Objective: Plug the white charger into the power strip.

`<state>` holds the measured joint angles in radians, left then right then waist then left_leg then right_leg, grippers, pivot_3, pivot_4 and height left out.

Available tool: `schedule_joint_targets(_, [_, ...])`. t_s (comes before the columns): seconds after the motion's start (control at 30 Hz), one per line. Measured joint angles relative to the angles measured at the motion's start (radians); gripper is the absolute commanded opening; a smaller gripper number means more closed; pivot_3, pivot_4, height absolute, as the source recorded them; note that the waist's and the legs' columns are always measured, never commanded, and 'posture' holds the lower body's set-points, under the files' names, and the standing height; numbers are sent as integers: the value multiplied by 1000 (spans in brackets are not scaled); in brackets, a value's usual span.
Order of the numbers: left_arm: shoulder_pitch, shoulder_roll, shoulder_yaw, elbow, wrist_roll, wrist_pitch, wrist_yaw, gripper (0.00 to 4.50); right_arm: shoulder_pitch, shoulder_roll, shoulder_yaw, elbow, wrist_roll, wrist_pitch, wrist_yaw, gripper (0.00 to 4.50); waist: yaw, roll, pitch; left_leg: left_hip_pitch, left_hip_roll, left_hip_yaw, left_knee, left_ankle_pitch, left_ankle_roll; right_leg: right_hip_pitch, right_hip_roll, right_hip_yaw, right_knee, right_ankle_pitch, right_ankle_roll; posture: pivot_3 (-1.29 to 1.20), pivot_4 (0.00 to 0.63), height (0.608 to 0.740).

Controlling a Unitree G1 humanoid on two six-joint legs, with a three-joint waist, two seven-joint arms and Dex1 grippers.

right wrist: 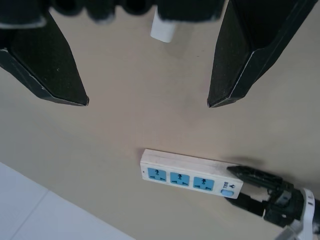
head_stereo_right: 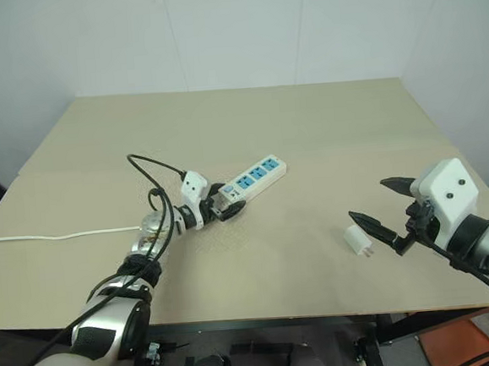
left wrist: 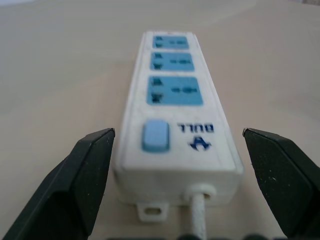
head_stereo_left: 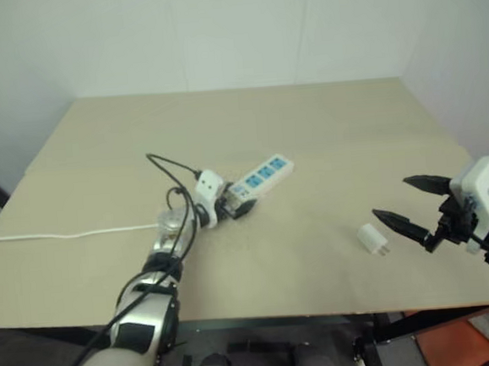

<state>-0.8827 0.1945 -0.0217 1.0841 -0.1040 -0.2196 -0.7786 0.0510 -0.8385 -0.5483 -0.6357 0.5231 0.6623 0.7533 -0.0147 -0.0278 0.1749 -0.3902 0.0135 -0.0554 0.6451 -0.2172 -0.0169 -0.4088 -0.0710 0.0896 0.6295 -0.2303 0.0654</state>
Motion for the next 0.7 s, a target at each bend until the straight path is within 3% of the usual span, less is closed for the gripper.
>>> schedule_joint_targets(0.2, [-53, -13, 5, 98, 30, -28, 25, 4477, -4, -16, 0, -4, 12, 4, -9, 4500, 2, 0, 0, 2, -1, 0, 0, 0, 0, 3, -1, 0, 0, -3, 5, 0, 150, 740])
schedule_joint_targets(0.37, [-66, -25, 21, 133, 36, -42, 18, 3309, -7, -25, 0, -13, 23, 22, -14, 4500, 4, 0, -1, 2, -1, -1, 0, 0, 0, 4, -1, -1, 0, -3, 6, 0, 150, 740])
schedule_joint_targets(0.7, [-58, -12, 44, 125, 28, -45, -118, 3275, -7, -38, 0, -32, 46, 34, -32, 4500, 4, 0, -1, 2, -1, -1, 0, 0, 0, 4, -2, -2, -1, -3, 5, 0, 150, 740])
